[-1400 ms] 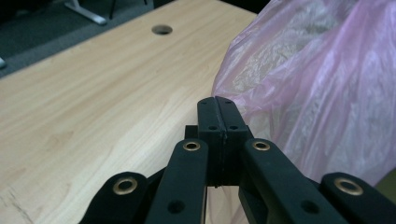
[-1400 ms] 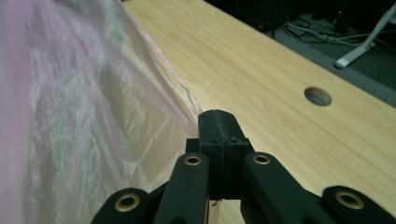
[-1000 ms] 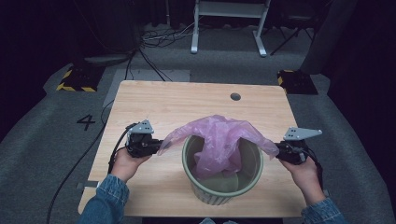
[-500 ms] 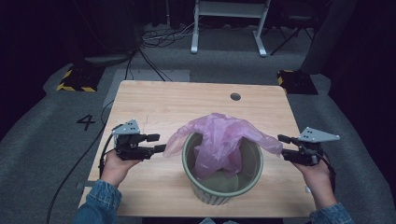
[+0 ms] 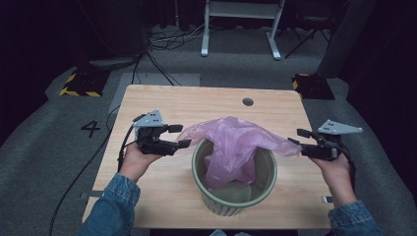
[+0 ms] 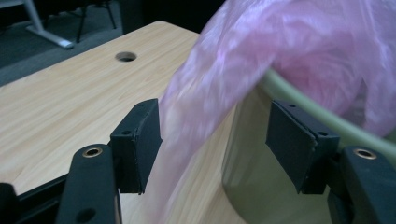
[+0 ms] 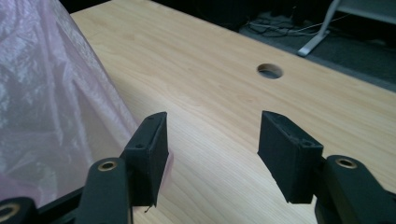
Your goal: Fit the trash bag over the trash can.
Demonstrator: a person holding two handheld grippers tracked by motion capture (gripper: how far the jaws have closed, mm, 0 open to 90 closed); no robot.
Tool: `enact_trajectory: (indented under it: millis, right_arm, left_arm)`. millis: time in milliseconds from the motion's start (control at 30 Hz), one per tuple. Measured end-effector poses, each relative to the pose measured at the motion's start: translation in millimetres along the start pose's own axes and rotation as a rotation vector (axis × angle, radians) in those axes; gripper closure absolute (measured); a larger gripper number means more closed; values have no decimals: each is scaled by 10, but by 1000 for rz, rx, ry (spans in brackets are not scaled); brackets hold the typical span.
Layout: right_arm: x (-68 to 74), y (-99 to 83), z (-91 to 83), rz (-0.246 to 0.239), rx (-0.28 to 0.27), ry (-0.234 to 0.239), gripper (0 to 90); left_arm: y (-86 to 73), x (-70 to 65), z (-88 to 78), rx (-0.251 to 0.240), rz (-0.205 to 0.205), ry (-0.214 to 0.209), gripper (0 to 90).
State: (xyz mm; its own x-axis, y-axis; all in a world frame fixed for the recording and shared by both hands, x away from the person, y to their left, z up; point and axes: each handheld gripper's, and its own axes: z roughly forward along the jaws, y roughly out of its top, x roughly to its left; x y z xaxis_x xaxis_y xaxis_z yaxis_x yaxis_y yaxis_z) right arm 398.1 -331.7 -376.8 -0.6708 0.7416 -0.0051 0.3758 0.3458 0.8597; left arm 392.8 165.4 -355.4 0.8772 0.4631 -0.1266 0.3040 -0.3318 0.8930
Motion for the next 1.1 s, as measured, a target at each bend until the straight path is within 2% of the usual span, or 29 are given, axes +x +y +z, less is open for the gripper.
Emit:
enact_trajectory:
  millis: [100, 167, 200, 267, 333, 433, 567, 700, 767, 833, 933, 1000, 1033, 1100]
  right_arm:
    - [80, 21, 217, -2, 46, 47, 429]
    - [140, 30, 308, -16, 63, 68, 439]
    - [163, 33, 328, -23, 63, 74, 441]
    - [178, 38, 318, -24, 55, 80, 451]
    - [154, 43, 244, -15, 38, 69, 467]
    - [66, 67, 41, 4, -9, 26, 467]
    - [-32, 138, -281, 26, -66, -20, 453]
    - [25, 241, -566, -13, -94, -3, 430]
    - [115, 313, -655, -44, -112, 32, 416]
    - [222, 388, -677, -74, -133, 103, 403]
    - [405, 480, -591, -114, -122, 195, 389]
    - [509, 516, -504, -133, -115, 239, 410]
    - [547, 524, -462, -140, -103, 254, 470]
    - [605, 520, -398, -148, -67, 280, 669]
  left_arm:
    - [56, -16, 108, 25, 15, -15, 351]
    - [63, -7, 131, 34, 12, -24, 393]
    - [58, 0, 134, 40, 1, -41, 432]
    - [52, -10, 125, 49, 7, -53, 588]
    - [54, -49, 94, 47, 37, -25, 738]
    - [76, -107, 15, 14, 61, -3, 863]
    - [118, -186, -99, -25, 80, 16, 881]
    - [156, -260, -175, -44, 88, 18, 880]
    - [182, -291, -188, -48, 96, 24, 880]
    - [208, -315, -185, -49, 100, 22, 880]
    - [235, -357, -174, -49, 112, 18, 880]
    - [244, -389, -178, -47, 123, 16, 881]
    - [245, -405, -186, -47, 129, 13, 881]
    - [237, -439, -210, -48, 139, 9, 881]
